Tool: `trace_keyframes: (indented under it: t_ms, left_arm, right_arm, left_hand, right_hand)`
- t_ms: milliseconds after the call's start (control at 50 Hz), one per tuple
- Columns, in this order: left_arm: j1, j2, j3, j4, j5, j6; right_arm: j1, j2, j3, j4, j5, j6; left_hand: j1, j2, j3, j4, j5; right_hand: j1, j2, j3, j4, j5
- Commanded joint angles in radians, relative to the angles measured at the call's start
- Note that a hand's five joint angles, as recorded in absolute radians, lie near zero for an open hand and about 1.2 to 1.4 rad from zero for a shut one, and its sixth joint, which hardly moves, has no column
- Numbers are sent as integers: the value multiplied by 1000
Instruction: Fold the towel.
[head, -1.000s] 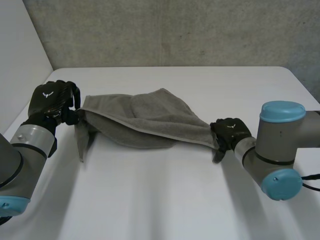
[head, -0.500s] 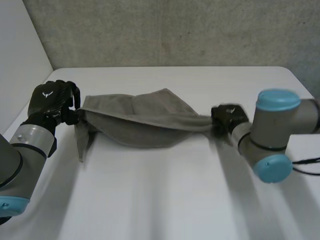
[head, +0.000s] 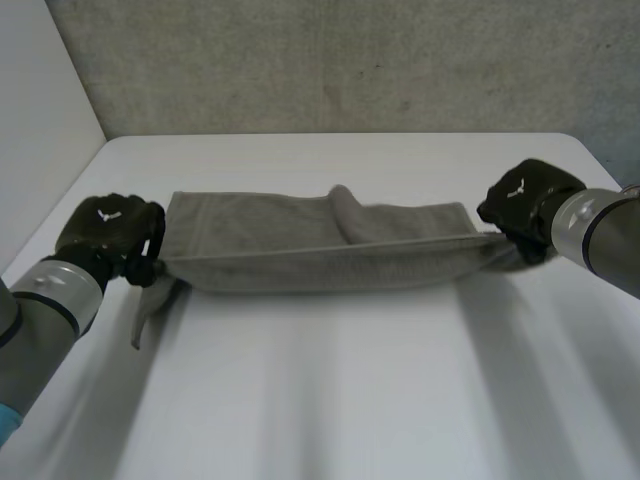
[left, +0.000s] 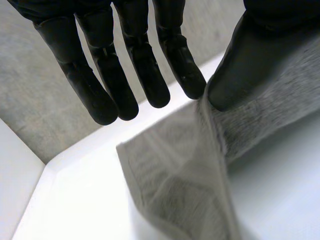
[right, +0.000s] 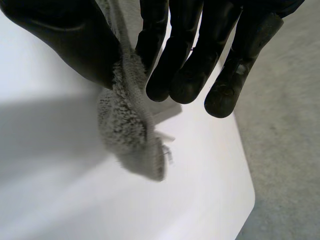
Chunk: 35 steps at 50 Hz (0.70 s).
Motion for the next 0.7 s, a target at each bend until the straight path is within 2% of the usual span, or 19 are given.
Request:
trace_keyframes:
  t_ms: [20,80,160,180,200,220,240,260,280,320,360,400,500,540,560,600,620,640,700]
  left_arm:
    - [-2,-115,69,18,-2,139]
    - [-19,-203,186,17,-4,136]
    - [-71,-281,346,20,-4,132]
    - [-93,-312,435,24,-7,131]
    - [-111,-333,539,39,-12,125]
    - [-111,-333,540,40,-12,125]
    - [-123,-347,638,75,-21,111]
    - [-131,-352,734,123,-45,87]
    - [-131,-352,735,124,-45,86]
    - [-134,-349,879,197,-100,13]
    - [-137,-346,928,210,-120,-21]
    - [-143,-340,942,205,-127,-48]
    - [-173,-318,855,159,-127,-99]
    - [-183,-297,734,132,-127,-105]
    - [-183,-297,734,132,-127,-105]
    - [-186,-292,609,122,-128,-102]
    - [-186,-292,608,122,-128,-102]
    - [-192,-292,546,122,-127,-99]
    - [-225,-300,432,124,-127,-98]
  right_arm:
    - [3,99,-88,-124,18,-29]
    - [5,131,-130,-203,21,-26]
    - [51,221,-290,-468,31,-31]
    - [57,237,-349,-563,40,-25]
    - [57,237,-349,-564,40,-25]
    - [60,240,-398,-661,52,-14]
    - [62,231,-435,-767,67,3]
    - [62,231,-435,-768,67,3]
    - [65,216,-462,-868,84,23]
    - [69,196,-476,-925,101,43]
    - [80,174,-480,-920,110,57]
    - [97,168,-471,-825,109,73]
    - [114,180,-412,-720,109,83]
    - [117,180,-302,-671,104,75]
    - [117,180,-302,-671,104,75]
    - [114,185,-230,-679,104,67]
    - [114,185,-230,-679,104,67]
    - [114,188,-198,-680,104,67]
    - [115,189,-149,-680,107,66]
  left_hand:
    - [39,39,15,40,27]
    - [39,39,15,40,27]
    - [39,39,15,40,27]
    - [39,39,15,40,27]
    - [39,39,15,40,27]
    - [39,39,15,40,27]
    - [39,39,15,40,27]
    - [39,39,15,40,27]
    - [39,39,15,40,27]
    - [39,39,15,40,27]
    - [39,39,15,40,27]
    - [39,39,15,40,27]
    - [39,39,15,40,27]
    - [-606,-606,-630,-606,-619]
    - [-609,-609,-633,-609,-622]
    - [-910,-910,-934,-909,-923]
    - [-912,-911,-936,-911,-924]
    - [-1159,-1159,-1183,-1158,-1171]
    - [-1176,-1176,-1200,-1175,-1189]
  right_hand:
    - [76,65,58,61,58]
    - [76,65,58,61,58]
    - [76,65,58,61,58]
    - [76,65,58,61,58]
    - [76,65,58,61,58]
    - [76,65,58,61,58]
    - [76,65,58,61,58]
    - [76,65,58,61,58]
    - [76,65,58,61,58]
    - [76,65,58,61,58]
    - [76,65,58,61,58]
    - [76,65,58,61,58]
    - [76,65,58,61,58]
    - [76,65,58,61,58]
    - [76,65,58,61,58]
    - [76,65,58,61,58]
    - [76,65,58,61,58]
    - [76,65,58,61,58]
    - [76,65,58,61,58]
